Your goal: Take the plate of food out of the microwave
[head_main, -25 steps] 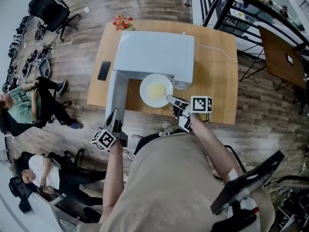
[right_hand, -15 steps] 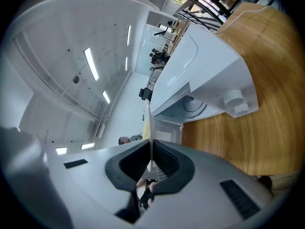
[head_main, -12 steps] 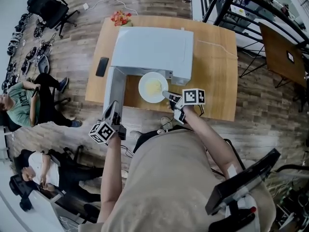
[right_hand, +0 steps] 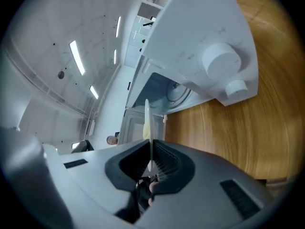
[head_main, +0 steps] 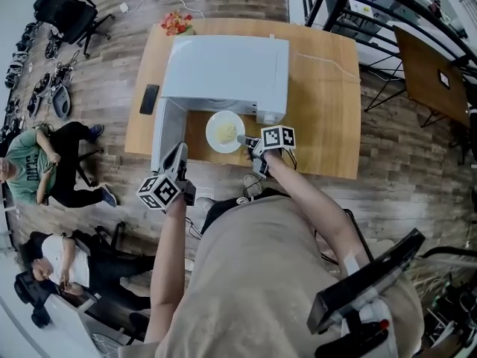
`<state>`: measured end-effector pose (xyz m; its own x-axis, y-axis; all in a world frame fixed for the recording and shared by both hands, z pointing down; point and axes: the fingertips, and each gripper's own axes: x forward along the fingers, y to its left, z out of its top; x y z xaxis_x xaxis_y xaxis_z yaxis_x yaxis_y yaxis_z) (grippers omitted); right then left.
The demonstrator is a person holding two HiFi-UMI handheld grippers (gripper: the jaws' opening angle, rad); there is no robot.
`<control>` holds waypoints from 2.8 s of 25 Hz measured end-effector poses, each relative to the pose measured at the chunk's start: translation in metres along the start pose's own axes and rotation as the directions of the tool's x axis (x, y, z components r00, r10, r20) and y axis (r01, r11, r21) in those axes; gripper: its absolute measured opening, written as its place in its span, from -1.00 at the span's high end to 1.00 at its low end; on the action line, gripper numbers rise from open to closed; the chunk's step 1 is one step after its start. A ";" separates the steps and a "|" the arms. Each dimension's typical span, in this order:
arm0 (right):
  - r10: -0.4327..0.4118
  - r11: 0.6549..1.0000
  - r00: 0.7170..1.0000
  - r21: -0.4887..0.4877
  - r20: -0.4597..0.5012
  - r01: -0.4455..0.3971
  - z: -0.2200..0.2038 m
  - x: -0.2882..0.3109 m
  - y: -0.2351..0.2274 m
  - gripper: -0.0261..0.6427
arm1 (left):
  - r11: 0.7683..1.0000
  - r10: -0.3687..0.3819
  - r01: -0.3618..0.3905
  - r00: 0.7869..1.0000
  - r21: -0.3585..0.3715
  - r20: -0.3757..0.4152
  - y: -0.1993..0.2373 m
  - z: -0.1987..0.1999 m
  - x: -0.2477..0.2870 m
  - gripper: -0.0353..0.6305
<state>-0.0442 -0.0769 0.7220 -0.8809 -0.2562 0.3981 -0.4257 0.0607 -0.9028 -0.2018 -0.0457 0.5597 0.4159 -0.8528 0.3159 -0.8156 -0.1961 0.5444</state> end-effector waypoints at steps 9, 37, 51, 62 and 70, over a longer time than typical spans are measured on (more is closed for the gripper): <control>-0.087 0.981 0.996 0.174 0.017 0.083 -0.013 0.023 -0.066 0.86 | 0.999 0.041 -0.041 0.997 0.004 -0.060 0.012 -0.027 0.001 0.88; -0.378 0.925 0.916 -0.091 -0.132 0.369 -0.056 0.086 -0.144 0.64 | 0.991 0.118 -0.123 0.987 -0.043 -0.112 0.013 -0.061 -0.041 0.88; -0.387 0.910 0.909 -0.222 -0.156 0.350 -0.055 0.097 -0.111 -0.81 | 0.993 0.097 -0.102 0.992 -0.060 -0.083 0.007 -0.053 -0.048 0.88; 0.047 0.861 0.992 -0.498 -0.115 -0.098 -0.022 -0.020 0.058 -0.45 | 0.996 0.011 -0.010 1.000 -0.093 0.012 -0.009 -0.026 -0.047 0.88; 0.122 0.655 0.966 -0.749 0.229 0.095 0.051 -0.128 0.154 -0.26 | 0.993 -0.103 0.109 0.985 -0.038 0.136 -0.040 0.034 -0.044 0.88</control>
<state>0.0133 -0.0842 0.5234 -0.8550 -0.4613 0.2371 -0.5181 0.7383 -0.4319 -0.2015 -0.0174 0.4977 0.4391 -0.8859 0.1496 -0.7496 -0.2695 0.6045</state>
